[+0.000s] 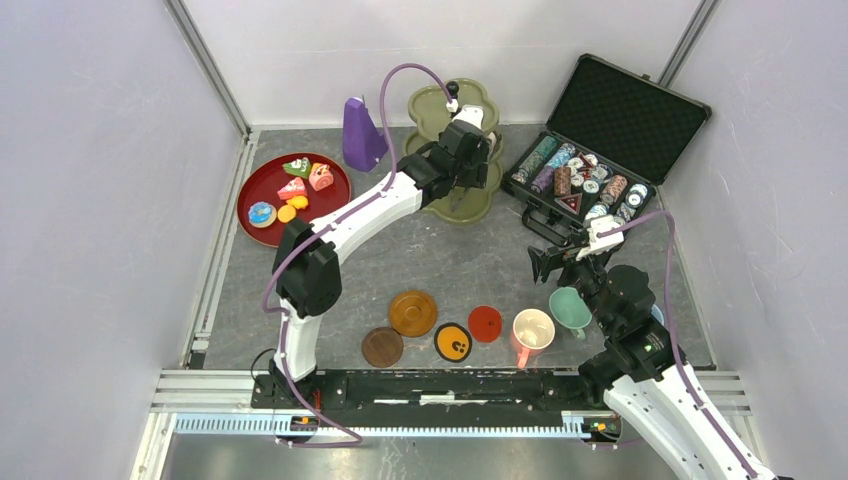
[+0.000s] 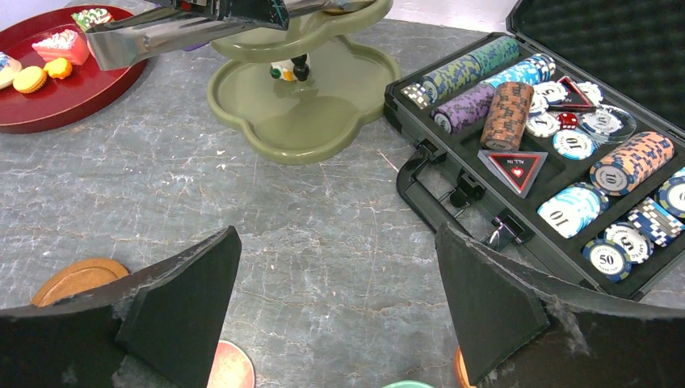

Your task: Serve the afternoon tea

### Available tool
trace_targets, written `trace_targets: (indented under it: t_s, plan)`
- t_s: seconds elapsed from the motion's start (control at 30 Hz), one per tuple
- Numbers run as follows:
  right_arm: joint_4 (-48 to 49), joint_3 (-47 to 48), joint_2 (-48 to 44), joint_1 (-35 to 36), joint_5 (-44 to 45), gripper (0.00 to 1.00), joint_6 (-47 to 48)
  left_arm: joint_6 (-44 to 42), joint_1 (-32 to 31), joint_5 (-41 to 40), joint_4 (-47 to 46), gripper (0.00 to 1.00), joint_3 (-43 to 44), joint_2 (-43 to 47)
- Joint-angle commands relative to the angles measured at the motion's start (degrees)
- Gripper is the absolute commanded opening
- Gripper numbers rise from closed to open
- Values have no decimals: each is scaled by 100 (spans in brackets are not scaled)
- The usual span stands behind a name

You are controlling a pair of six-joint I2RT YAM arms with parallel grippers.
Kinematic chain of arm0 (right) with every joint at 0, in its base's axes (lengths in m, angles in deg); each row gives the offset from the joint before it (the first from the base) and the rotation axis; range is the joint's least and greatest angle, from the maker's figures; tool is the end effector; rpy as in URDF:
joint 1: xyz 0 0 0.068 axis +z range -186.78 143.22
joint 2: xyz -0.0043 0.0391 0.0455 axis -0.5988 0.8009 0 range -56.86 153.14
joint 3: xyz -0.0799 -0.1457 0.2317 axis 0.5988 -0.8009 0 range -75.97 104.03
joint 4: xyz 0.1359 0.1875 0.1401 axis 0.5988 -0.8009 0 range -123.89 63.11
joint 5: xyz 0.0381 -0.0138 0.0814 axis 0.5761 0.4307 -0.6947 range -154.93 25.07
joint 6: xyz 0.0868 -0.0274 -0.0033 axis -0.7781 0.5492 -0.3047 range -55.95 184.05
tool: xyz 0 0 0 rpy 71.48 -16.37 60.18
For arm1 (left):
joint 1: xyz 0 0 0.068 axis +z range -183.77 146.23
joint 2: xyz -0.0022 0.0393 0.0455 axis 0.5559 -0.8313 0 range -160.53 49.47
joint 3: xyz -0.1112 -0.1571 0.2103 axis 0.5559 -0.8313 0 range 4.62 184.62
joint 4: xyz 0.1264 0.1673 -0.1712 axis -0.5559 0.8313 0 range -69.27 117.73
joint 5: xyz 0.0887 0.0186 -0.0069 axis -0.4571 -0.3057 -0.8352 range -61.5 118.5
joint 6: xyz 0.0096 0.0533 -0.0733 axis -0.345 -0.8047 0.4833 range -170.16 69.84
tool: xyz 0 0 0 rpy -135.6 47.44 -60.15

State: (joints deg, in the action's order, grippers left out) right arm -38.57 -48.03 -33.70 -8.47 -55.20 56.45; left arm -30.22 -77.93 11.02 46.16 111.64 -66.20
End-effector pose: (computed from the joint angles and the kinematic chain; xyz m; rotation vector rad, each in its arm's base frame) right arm 0.1543 0.0674 0.2849 -0.1790 1.6907 0.3259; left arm 0.3949 -0.3492 0.2987 0.2788 2.1340 -0.3247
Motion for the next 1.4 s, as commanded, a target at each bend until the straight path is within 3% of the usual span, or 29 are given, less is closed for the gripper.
trace_targets:
  t_s: [0.0, 0.2, 0.43, 0.8, 1.0, 1.1, 1.23, 1.37]
  plan:
    - [207, 107, -44, -19, -25, 98, -67, 282, -2, -4, -65, 67, 154, 404]
    - [211, 122, -48, -19, -75, 98, -97, 319, -4, 104, -53, 66, 48, 529]
    - [166, 115, -89, -19, -20, 98, -90, 392, -2, 606, -77, 64, -659, 1151]
    - [339, 59, 23, -19, -27, 98, -40, 130, 5, 618, 129, 62, -2877, 3152]
    - [569, -81, 166, -19, -86, 98, 5, 8, 101, -242, 842, 62, -3582, 4488]
    - [701, -113, 314, -19, -166, 98, -2, -16, 584, -437, 1022, 62, -3983, 5004]
    - [876, -114, 484, -19, -332, 98, -23, 86, 2147, 316, 1053, 62, -4457, 5302]
    - [906, -87, 578, -19, -382, 98, -21, 186, 3454, 899, 975, 62, -4308, 4925]
